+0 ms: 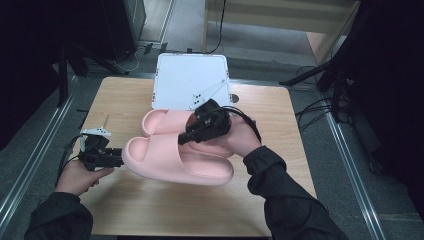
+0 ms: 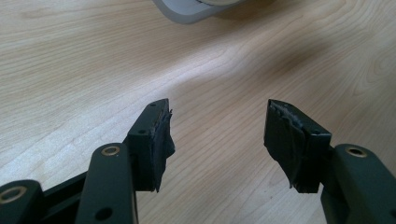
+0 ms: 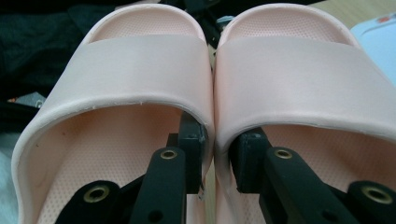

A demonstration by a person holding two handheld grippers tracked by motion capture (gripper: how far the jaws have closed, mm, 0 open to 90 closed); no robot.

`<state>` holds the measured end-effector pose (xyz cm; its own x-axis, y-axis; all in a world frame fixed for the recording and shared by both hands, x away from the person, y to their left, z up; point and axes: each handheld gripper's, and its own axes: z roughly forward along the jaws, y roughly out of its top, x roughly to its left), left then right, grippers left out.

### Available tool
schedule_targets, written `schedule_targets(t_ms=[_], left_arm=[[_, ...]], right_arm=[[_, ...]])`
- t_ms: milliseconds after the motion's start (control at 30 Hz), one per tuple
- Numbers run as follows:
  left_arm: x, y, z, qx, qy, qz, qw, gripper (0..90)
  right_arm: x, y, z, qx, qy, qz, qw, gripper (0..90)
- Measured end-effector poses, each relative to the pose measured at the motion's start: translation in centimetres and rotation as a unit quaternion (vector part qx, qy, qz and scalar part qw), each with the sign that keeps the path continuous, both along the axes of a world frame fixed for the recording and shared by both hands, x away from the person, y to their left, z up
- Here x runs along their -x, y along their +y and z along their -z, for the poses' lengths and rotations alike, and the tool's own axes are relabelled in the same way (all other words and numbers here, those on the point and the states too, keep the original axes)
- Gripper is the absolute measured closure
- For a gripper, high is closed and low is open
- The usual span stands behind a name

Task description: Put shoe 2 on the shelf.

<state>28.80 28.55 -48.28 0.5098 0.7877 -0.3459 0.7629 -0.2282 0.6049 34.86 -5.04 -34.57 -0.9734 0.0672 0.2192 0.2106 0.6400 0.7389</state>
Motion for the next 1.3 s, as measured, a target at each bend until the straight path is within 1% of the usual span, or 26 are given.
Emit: schedule_targets(t_ms=[100, 200, 233, 300, 333, 433, 533, 600, 633, 700, 733, 767, 800, 833, 867, 900, 933, 967, 1000, 1067, 1100, 1133, 1167, 1200, 1233, 1300], left_arm=[[0.0, 0.0, 0.0, -0.001, 0.0, 0.001, 1.0, 40.8], [0.0, -0.1, 0.0, -0.001, 0.001, 0.004, 1.0, 40.7], [0.0, -0.1, 0.0, -0.001, 0.001, 0.005, 1.0, 40.6], [0.0, -0.1, 0.1, 0.001, 0.001, 0.0, 1.0, 40.3], [0.0, 0.0, 0.1, 0.001, 0.002, 0.0, 1.0, 40.3], [-0.1, 0.0, 0.1, -0.004, 0.0, -0.001, 1.0, 40.3], [0.0, -0.2, 0.1, -0.006, -0.002, 0.0, 1.0, 40.3], [0.0, -0.2, 0.0, -0.006, -0.002, 0.004, 1.0, 40.3], [0.0, -0.2, 0.0, -0.006, -0.002, 0.005, 1.0, 40.3], [0.0, -0.3, 0.0, -0.01, -0.003, 0.005, 0.9999, 40.3], [0.0, -0.3, 0.1, -0.016, -0.004, 0.005, 0.9999, 40.4], [0.0, -0.4, 0.1, -0.016, -0.002, 0.007, 0.9999, 40.4], [-0.1, -0.4, 0.1, -0.017, -0.002, 0.009, 0.9998, 40.4], [-0.2, -0.6, 0.1, -0.017, -0.003, 0.011, 0.9998, 40.5], [-0.2, -0.6, 0.1, -0.017, -0.003, 0.012, 0.9998, 40.5], [-0.2, -0.6, 0.1, -0.017, -0.003, 0.012, 0.9998, 40.5], [-0.4, -0.7, 0.1, -0.017, -0.003, 0.016, 0.9997, 40.5], [-0.4, -0.8, 0.1, -0.016, -0.004, 0.018, 0.9997, 40.6], [-0.5, -1.0, 0.1, -0.014, -0.004, 0.019, 0.9997, 40.6], [-0.7, -1.3, 0.1, -0.019, -0.007, 0.029, 0.9994, 41.0], [-0.9, -1.6, 0.1, -0.023, -0.012, 0.038, 0.9989, 42.0], [-0.9, -1.6, 0.1, -0.023, -0.012, 0.038, 0.9989, 42.2], [-1.0, -1.9, 0.0, -0.024, -0.015, 0.046, 0.9986, 42.2], [-1.1, -2.0, 0.0, -0.026, -0.016, 0.048, 0.9984, 42.3], [-1.3, -2.2, 0.0, -0.026, -0.016, 0.053, 0.9981, 42.3], [-1.5, -2.5, -0.1, -0.024, -0.016, 0.058, 0.9979, 42.3]], right_arm=[[-0.5, 0.2, -1.1, 0.003, -0.004, 0.012, 0.9999, 77.2], [-1.3, 0.4, -2.0, 0.008, -0.013, 0.028, 0.9995, 77.2], [-1.6, 0.4, -2.2, 0.006, -0.014, 0.032, 0.9994, 77.2], [-2.3, 0.5, -2.7, 0.003, -0.013, 0.046, 0.9988, 77.1], [-2.6, 0.6, -3.0, 0.002, -0.013, 0.055, 0.9984, 77.1], [-3.4, 0.9, -3.6, 0.004, -0.025, 0.082, 0.9963, 77.2], [-4.4, 1.3, -4.1, 0.011, -0.028, 0.116, 0.9928, 77.2], [-5.1, 1.5, -4.3, 0.016, -0.029, 0.142, 0.9893, 77.2], [-5.5, 1.6, -4.5, 0.018, -0.028, 0.162, 0.9861, 77.1], [-6.3, 1.6, -4.6, 0.017, -0.025, 0.193, 0.9808, 77.1], [-6.8, 1.6, -4.6, 0.016, -0.024, 0.209, 0.9776, 77.1], [-7.3, 1.5, -4.6, 0.016, -0.026, 0.232, 0.9722, 77.2], [-7.7, 1.5, -4.7, 0.018, -0.028, 0.245, 0.9691, 77.2], [-8.1, 1.5, -4.7, 0.021, -0.034, 0.26, 0.9647, 77.2], [-8.8, 1.5, -4.7, 0.027, -0.037, 0.288, 0.9567, 77.3], [-8.8, 1.5, -4.7, 0.027, -0.037, 0.288, 0.9567, 77.3], [-9.1, 1.6, -4.7, 0.031, -0.038, 0.301, 0.9525, 77.3], [-9.6, 1.7, -4.6, 0.037, -0.04, 0.323, 0.9448, 77.2], [-9.9, 1.8, -4.5, 0.041, -0.044, 0.339, 0.939, 77.2], [-10.6, 2.1, -4.4, 0.046, -0.047, 0.373, 0.9255, 77.2], [-11.1, 2.4, -4.2, 0.048, -0.044, 0.398, 0.9149, 77.3], [-11.1, 2.4, -4.2, 0.048, -0.044, 0.398, 0.9149, 77.3], [-11.4, 2.5, -4.1, 0.046, -0.044, 0.406, 0.9116, 77.3], [-11.8, 2.8, -4.0, 0.048, -0.038, 0.425, 0.9033, 77.2], [-12.0, 2.8, -4.0, 0.047, -0.038, 0.434, 0.899, 77.2], [-12.5, 3.2, -4.0, 0.044, -0.039, 0.462, 0.8847, 77.2]])
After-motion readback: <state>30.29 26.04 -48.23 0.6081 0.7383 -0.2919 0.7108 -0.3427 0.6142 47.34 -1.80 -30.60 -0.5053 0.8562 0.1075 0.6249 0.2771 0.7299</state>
